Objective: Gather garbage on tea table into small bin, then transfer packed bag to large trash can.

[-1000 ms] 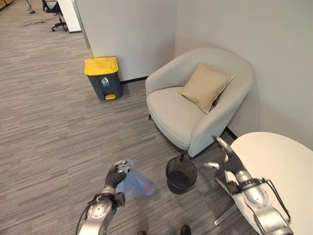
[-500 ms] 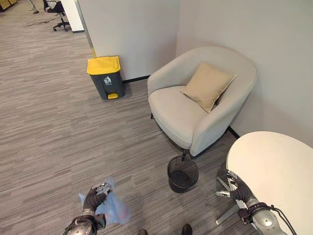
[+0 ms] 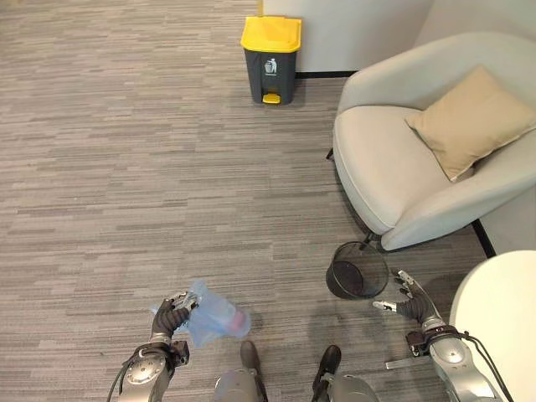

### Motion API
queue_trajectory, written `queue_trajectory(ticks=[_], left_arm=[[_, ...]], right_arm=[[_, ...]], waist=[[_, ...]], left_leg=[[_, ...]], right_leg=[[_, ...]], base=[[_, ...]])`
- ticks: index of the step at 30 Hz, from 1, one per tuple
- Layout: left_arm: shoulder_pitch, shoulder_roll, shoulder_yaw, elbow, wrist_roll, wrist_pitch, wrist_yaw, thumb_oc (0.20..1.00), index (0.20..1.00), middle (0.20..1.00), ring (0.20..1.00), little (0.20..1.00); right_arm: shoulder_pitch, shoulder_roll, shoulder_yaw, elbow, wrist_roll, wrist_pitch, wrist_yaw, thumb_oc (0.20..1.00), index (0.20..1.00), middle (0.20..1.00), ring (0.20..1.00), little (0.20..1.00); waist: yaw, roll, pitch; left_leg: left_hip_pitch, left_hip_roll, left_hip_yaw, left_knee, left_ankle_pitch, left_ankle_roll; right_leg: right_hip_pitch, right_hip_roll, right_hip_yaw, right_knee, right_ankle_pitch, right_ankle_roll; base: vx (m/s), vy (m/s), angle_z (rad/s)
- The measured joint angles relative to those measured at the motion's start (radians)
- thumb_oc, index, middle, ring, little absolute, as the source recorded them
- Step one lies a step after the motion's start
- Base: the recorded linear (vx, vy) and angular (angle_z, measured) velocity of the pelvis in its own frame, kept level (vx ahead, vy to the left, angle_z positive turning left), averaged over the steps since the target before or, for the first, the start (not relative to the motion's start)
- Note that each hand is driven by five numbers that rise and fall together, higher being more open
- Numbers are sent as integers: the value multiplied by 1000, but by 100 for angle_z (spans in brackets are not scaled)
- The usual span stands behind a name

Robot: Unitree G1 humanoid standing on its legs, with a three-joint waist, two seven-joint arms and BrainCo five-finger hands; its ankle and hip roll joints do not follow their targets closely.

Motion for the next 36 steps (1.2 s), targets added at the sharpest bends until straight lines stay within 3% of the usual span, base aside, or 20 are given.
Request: queue_trajectory(ticks=[4, 5, 6, 8, 11, 12, 13, 15, 18, 19, 20, 21, 22, 24, 26, 27, 28, 29, 32, 36], left_arm=[[-47, 54, -1, -3, 4, 1, 2, 200, 200, 200, 200, 200], [-83, 72, 0, -5, 4, -3, 8, 200, 200, 200, 200, 200], [-92, 81, 1, -6, 4, -4, 12, 200, 200, 200, 200, 200], [-82, 85, -5, 10, 4, -4, 20, 200, 200, 200, 200, 200], [-80, 63, -38, 27, 4, -4, 20, 200, 200, 200, 200, 200], [-69, 46, -39, 27, 5, -4, 20, 200, 200, 200, 200, 200], [-69, 46, -39, 27, 5, -4, 20, 200, 200, 200, 200, 200], [-59, 41, -39, 27, 8, -4, 20, 200, 200, 200, 200, 200], [-62, 22, -46, 21, 8, -3, 19, 200, 200, 200, 200, 200], [-65, 16, -49, 22, 9, -3, 17, 200, 200, 200, 200, 200], [-72, 15, -60, 20, 9, -4, 10, 200, 200, 200, 200, 200], [-71, 15, -73, 19, 9, -4, 7, 200, 200, 200, 200, 200], [-72, 14, -79, 20, 9, -4, 0, 200, 200, 200, 200, 200], [-67, 3, -85, 23, 9, -2, -1, 200, 200, 200, 200, 200], [-70, 3, -84, 22, 8, -1, -1, 200, 200, 200, 200, 200], [-63, 4, -84, 22, 8, -3, -1, 200, 200, 200, 200, 200], [-62, 7, -85, 23, 8, -3, -2, 200, 200, 200, 200, 200], [-67, 6, -85, 22, 8, -2, -1, 200, 200, 200, 200, 200], [-98, 7, -87, 15, 9, -3, -2, 200, 200, 200, 200, 200], [-82, 10, -86, 26, 9, -5, 0, 200, 200, 200, 200, 200]], right_arm=[[-32, 32, 2, -1, 0, 0, -1, 1000, 1000, 1000, 1000, 1000], [-33, 30, 4, 0, 1, -1, -3, 1000, 1000, 1000, 1000, 1000], [-32, 30, 12, 0, 1, -1, -3, 1000, 1000, 1000, 1000, 1000], [-48, 26, 33, 0, 1, -1, -4, 1000, 1000, 1000, 1000, 1000], [-34, 24, 39, 9, 1, 1, -4, 1000, 1000, 1000, 1000, 1000], [-34, 24, 39, 21, 1, 2, -4, 1000, 1000, 1000, 1000, 1000], [-34, 24, 39, 21, 1, 2, -4, 1000, 1000, 1000, 1000, 1000], [-23, 21, 38, 21, 1, 3, -4, 1000, 1000, 1000, 1000, 1000], [-32, -5, 38, 22, 0, 13, -4, 1000, 1000, 1000, 1000, 1000], [-39, -24, 37, 20, 0, 13, -4, 1000, 1000, 1000, 1000, 1000], [-33, -42, 29, 21, 0, 12, -5, 1000, 1000, 1000, 1000, 1000], [-31, -53, 27, 20, 0, 12, -5, 1000, 1000, 1000, 1000, 1000], [-35, -59, 23, 20, 0, 10, -4, 1000, 1000, 1000, 1000, 1000], [-15, -58, -6, 21, 1, 9, -4, 1000, 1000, 1000, 1000, 1000], [-7, -58, -5, 25, 1, 10, -5, 1000, 1000, 1000, 1000, 1000], [-6, -58, 2, 22, 1, 10, -5, 1000, 1000, 1000, 1000, 1000], [-11, -57, 3, 14, 2, 5, -6, 1000, 1000, 1000, 1000, 1000], [-10, -59, 0, 12, 3, 3, -7, 1000, 1000, 1000, 1000, 1000], [-3, -57, 1, 15, 5, 0, -11, 1000, 1000, 1000, 1000, 1000], [-14, -38, 9, 61, 20, 0, -27, 1000, 1000, 1000, 1000, 1000]], waist=[[-1, -11, -2], [-3, -7, 0], [-9, -7, 0], [-26, -10, 3], [-53, 7, 18], [-52, 10, 21], [-52, 9, 21], [-58, 0, 15], [-75, 54, 15], [-79, 66, 16], [-94, 56, 12], [-98, 53, 6], [-100, 47, 1], [-110, 38, -15], [-106, 24, -21], [-101, 16, -33], [-101, 16, -40], [-105, 12, -39], [-110, -2, -36], [-72, -6, -24]], left_leg=[[3, -34, -31, 6, -17, 28], [10, -38, -63, -2, -17, 61], [10, -40, -79, -4, -18, 67], [29, -51, -82, -31, -34, 92], [61, -58, -136, -56, -43, 87], [104, -57, -157, -70, -61, 59], [104, -57, -158, -70, -62, 58], [144, -52, -211, -73, -98, 3], [172, 21, -251, -85, -121, -24], [181, 37, -266, -53, -119, -26], [186, 60, -271, -16, -115, -32], [186, 69, -271, 5, -107, -44], [171, 77, -272, 46, -78, -88], [82, 96, -272, 251, -60, -135], [-15, 108, -269, 468, -51, -143], [-29, 96, -272, 480, -71, -142], [-59, 76, -273, 454, -98, -138], [-65, 63, -272, 393, -103, -127], [-134, 10, -266, 236, -102, -120], [-224, -5, -243, 78, 8, -98]], right_leg=[[-48, -58, 68, 149, -20, 9], [-141, -81, 178, 321, -75, 27], [-174, -59, 248, 344, -137, 51], [-284, 20, 325, 297, -151, 51], [-356, 70, 324, 142, -62, 45], [-355, 71, 326, 70, -29, 50], [-354, 71, 326, 70, -29, 51], [-333, 56, 319, 62, -10, 57], [-325, 118, 283, 130, -3, 53], [-309, 143, 263, 167, -30, 9], [-288, 157, 246, 218, -86, -67], [-276, 164, 236, 220, -100, -90], [-260, 169, 228, 209, -110, -104], [-198, 189, 211, 141, -101, -109], [-139, 208, 228, 87, -93, -135], [-132, 208, 233, 80, -66, -166], [-121, 211, 241, 61, -82, -157], [-110, 213, 239, 47, -62, -187], [-65, 219, 244, -11, -75, -174], [44, 243, 290, -104, -75, -150]], base=[[83, 148, 31], [96, 140, 54], [189, 130, 46], [298, 83, 22], [405, 7, 45], [421, -52, 35], [440, -81, 55], [347, -92, 59], [373, -156, 53], [430, -267, 71], [506, -359, 68], [336, -270, 55], [399, -316, 40], [301, -213, 28], [163, -80, -15], [192, -83, -32], [62, -15, -29], [161, -61, -14], [246, -25, -7], [445, 119, -26]])
